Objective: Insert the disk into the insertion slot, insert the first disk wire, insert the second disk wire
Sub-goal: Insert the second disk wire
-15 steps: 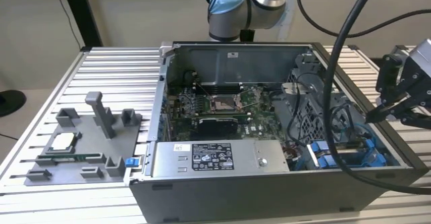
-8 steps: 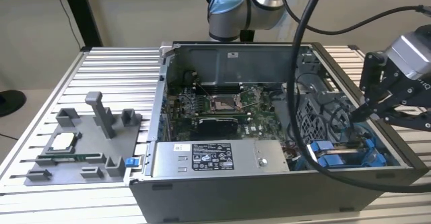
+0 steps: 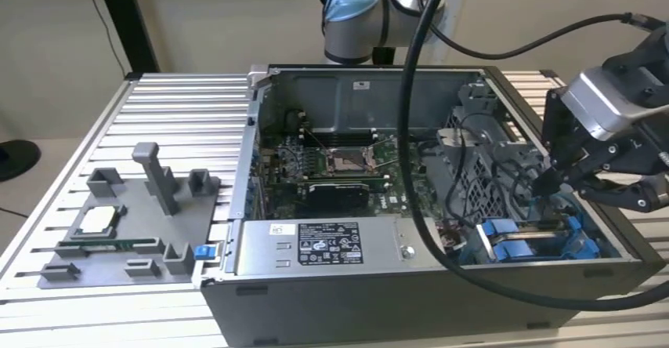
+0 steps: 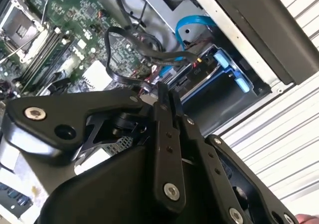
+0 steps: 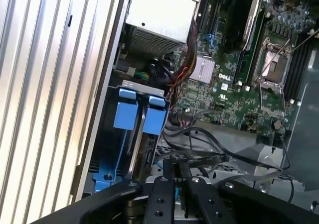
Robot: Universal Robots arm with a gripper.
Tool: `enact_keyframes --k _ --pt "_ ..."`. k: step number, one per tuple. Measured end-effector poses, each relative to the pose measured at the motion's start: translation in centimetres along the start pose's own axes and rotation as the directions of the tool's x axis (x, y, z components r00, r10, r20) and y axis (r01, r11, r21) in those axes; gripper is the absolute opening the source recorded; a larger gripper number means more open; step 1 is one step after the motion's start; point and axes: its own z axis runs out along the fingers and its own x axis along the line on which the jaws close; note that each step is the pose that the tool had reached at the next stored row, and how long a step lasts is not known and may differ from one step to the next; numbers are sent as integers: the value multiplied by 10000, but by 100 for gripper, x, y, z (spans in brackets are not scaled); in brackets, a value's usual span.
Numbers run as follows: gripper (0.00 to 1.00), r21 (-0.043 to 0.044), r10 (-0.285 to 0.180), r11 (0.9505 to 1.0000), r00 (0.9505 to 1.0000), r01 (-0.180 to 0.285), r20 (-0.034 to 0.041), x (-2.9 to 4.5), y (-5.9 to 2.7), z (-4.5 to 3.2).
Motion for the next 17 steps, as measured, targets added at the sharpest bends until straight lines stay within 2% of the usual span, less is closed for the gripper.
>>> enact_keyframes --k 2,9,17 --pt "0 105 -13 9999 10000 14 -24 8 12 21" --pt "0 294 583 9979 9983 -581 -55 31 16 108" --pt "0 493 1232 9912 9924 -1226 -78 67 23 218"
